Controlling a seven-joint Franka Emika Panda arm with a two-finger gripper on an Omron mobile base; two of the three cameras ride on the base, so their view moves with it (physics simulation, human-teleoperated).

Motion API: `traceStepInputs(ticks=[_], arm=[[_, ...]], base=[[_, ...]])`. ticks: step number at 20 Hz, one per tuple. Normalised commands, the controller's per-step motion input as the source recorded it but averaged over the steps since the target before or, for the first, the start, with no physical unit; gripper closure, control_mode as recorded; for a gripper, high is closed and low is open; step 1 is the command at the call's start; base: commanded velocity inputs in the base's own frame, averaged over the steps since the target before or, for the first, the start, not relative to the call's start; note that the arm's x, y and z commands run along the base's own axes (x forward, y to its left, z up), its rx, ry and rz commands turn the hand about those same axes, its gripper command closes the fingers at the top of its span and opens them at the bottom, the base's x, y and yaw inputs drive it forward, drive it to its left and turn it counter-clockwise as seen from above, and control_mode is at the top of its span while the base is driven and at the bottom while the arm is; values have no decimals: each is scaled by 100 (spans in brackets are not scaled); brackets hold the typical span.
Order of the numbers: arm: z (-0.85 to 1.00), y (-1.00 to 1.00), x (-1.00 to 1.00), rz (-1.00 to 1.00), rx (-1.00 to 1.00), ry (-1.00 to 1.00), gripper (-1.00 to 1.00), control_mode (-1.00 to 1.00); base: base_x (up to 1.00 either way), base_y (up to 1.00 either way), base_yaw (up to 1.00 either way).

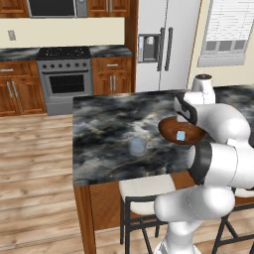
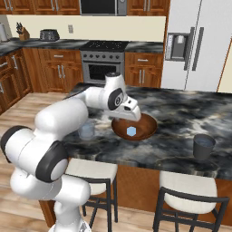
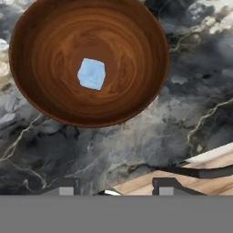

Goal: There are four ice cubes in the ice bowl. Place two ice cubes in each glass of water.

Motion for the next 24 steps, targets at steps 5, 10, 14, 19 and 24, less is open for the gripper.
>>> traceStepInputs(ticks=[5, 10, 14, 19, 24], arm=[[-17, -1, 0, -23, 0, -1, -100, -100], [-16, 0, 11, -21, 0, 0, -100, -100], [-22, 0, 26, -7, 0, 0, -100, -100], [-28, 0, 32, 0, 0, 0, -100, -100], [-27, 0, 34, 0, 0, 0, -100, -100]], base=[[0, 0, 0], [0, 0, 0], [0, 0, 0], [0, 0, 0], [0, 0, 0]])
